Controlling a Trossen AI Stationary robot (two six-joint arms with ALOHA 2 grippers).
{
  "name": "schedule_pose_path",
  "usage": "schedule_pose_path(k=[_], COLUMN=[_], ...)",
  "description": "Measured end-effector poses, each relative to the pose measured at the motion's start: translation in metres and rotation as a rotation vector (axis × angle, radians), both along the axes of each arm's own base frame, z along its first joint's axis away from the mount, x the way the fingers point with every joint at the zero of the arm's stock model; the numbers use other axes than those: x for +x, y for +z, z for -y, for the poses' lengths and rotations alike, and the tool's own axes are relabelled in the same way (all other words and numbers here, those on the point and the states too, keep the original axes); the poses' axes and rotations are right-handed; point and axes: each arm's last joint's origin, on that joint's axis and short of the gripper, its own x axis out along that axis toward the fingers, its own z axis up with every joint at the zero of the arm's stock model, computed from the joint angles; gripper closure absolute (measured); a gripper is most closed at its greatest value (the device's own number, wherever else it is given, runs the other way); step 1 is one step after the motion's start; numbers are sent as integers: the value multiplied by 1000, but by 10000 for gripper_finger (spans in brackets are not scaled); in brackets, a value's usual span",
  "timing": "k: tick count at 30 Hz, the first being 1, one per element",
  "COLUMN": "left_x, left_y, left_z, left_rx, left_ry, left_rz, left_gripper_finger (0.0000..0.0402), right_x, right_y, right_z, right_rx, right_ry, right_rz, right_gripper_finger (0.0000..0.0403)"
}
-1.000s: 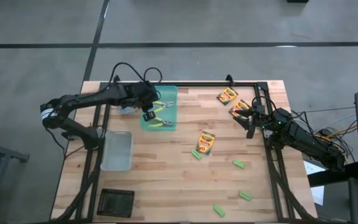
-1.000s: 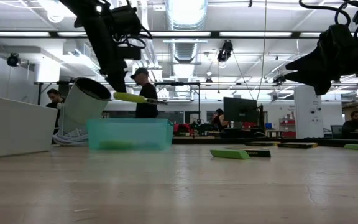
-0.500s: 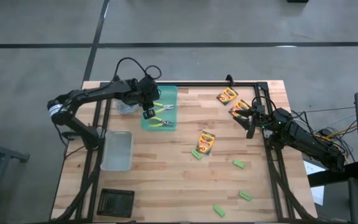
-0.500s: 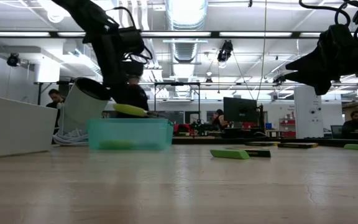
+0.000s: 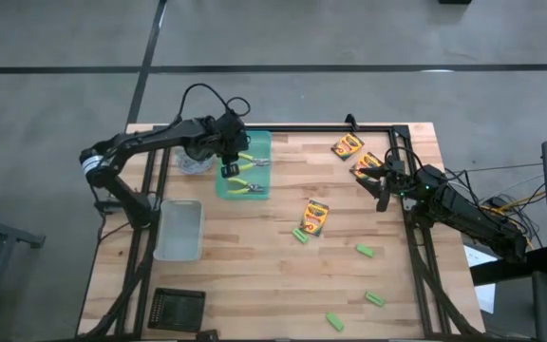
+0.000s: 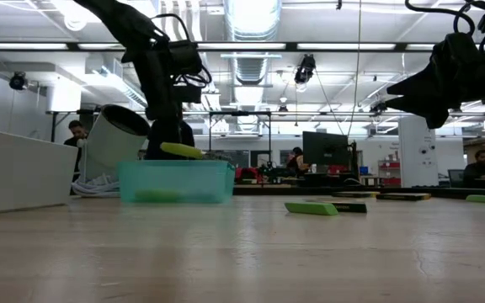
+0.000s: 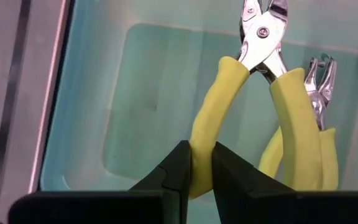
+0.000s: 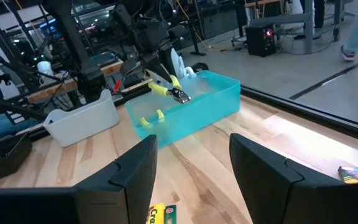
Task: Pick & Place School Supplies
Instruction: Put the green punch plier into the green bin
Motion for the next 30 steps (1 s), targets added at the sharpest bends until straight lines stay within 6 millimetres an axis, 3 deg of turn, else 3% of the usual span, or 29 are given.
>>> schedule_pose_path(k=[14,20,26,30], left_x=[2,2,2,2], left_y=[-13,-7,8,18], left_z=[0,0,-2,-2], left_rx=[-77,-87,-114,-201], left_ry=[19,29,232,514], left_rz=[-33,-34,-8,62], left_gripper_finger=[348,348,348,348], right_x=[0,0,0,0], right_y=[0,0,0,0], right_z=[0,0,0,0], right_rx=[0,0,0,0], right_ry=[0,0,0,0], right_rz=[1,0,0,0], right_gripper_finger=[207,207,207,207])
